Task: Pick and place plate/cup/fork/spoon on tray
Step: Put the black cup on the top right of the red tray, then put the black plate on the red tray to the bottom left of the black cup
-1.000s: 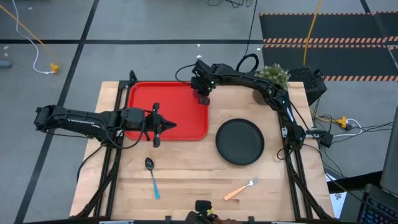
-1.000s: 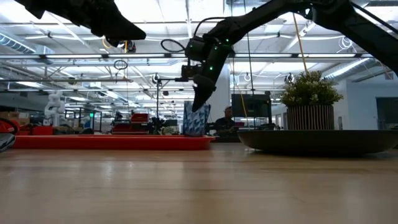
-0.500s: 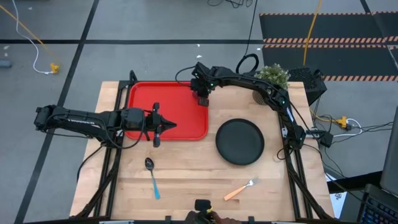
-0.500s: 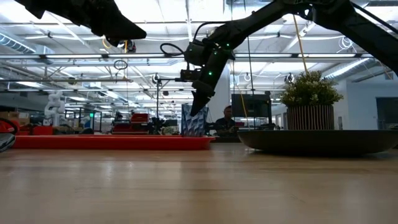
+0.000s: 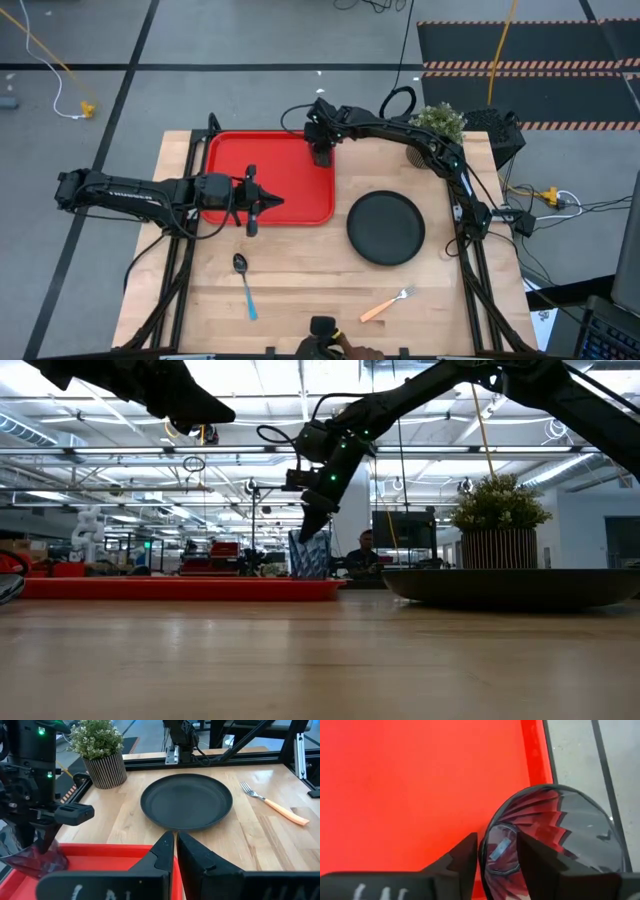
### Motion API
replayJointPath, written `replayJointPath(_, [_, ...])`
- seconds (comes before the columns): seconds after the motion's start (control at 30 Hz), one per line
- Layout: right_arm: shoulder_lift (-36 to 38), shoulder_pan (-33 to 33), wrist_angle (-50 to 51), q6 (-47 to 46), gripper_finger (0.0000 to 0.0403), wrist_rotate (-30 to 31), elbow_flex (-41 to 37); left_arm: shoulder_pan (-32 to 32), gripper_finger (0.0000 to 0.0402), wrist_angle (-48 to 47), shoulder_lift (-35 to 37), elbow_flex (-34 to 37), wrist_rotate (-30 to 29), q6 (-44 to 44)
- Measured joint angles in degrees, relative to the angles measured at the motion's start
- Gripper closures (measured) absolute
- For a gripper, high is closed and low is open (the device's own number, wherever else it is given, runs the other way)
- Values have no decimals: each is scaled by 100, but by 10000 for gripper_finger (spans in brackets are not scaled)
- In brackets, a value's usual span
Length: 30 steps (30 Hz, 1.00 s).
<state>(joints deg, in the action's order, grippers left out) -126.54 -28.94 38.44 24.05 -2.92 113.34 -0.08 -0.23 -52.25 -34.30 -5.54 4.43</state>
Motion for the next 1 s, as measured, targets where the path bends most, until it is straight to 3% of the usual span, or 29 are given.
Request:
replayJointPath(0.47, [70, 53, -310, -65, 210, 40, 0, 0, 376, 0, 1, 0, 0, -2])
replayJointPath(0.7, [480, 266, -308, -74, 186, 442, 0, -27, 376, -16, 2, 0, 0, -43])
replayJointPath(1.0, [1148, 739, 167, -168, 179, 463, 2, -115, 376, -109, 2, 0, 4, -41])
